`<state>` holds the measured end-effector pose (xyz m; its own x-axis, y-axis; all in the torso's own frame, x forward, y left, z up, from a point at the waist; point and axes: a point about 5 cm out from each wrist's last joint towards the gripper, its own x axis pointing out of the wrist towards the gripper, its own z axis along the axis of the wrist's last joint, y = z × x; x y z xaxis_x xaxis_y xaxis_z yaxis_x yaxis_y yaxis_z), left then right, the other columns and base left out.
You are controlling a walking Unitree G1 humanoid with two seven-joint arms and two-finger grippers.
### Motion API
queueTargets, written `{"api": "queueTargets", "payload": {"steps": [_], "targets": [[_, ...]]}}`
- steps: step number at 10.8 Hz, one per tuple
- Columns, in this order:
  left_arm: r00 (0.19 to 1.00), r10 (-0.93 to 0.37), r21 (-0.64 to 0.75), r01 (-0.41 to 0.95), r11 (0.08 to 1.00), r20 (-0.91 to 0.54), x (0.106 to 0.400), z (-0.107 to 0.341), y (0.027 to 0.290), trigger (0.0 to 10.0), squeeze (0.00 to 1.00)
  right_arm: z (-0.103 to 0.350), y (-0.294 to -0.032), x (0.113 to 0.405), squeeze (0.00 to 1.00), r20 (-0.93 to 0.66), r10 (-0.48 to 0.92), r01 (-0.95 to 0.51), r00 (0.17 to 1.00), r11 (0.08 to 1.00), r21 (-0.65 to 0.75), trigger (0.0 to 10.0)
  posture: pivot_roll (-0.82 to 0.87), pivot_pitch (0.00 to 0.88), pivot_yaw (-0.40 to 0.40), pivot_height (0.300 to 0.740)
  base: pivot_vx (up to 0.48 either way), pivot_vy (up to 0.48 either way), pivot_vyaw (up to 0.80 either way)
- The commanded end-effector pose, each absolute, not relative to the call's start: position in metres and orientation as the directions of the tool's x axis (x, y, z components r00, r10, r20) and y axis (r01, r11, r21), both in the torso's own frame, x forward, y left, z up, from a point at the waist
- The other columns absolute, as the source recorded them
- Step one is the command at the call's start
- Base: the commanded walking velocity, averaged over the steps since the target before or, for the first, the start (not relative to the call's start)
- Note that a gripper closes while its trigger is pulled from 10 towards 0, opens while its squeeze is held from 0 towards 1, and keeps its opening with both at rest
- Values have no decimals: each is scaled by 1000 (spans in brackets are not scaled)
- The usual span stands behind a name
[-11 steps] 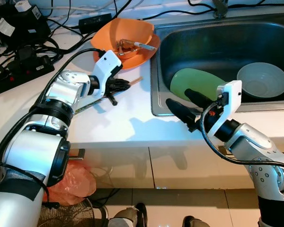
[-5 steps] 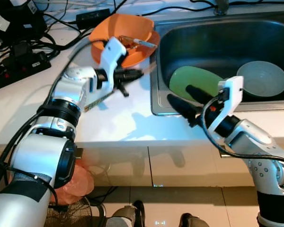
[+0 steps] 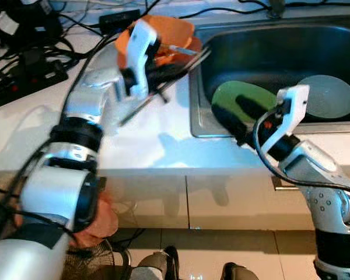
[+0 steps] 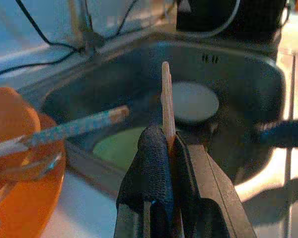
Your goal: Kitchen organization
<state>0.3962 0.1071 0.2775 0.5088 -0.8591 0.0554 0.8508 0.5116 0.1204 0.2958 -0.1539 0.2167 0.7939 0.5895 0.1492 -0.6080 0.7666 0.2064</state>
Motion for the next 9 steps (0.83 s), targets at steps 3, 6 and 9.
{"api": "queueTargets", "payload": {"steps": [3,6,9], "targets": [[550,-805,59,816,575,224,396,295,102,0,0,219,-154,297,996,183,563,-592,806,775,223,10000,9,154,140,740,0,0,0],[624,-702,-61,760,647,343,394,293,82,0,0,217,-152,297,1000,188,550,-581,814,777,242,10000,10,160,146,740,0,0,0],[667,-628,-165,727,667,401,390,295,59,0,0,216,-143,299,851,199,555,-589,808,763,266,10000,6,162,149,740,0,0,0]]}}
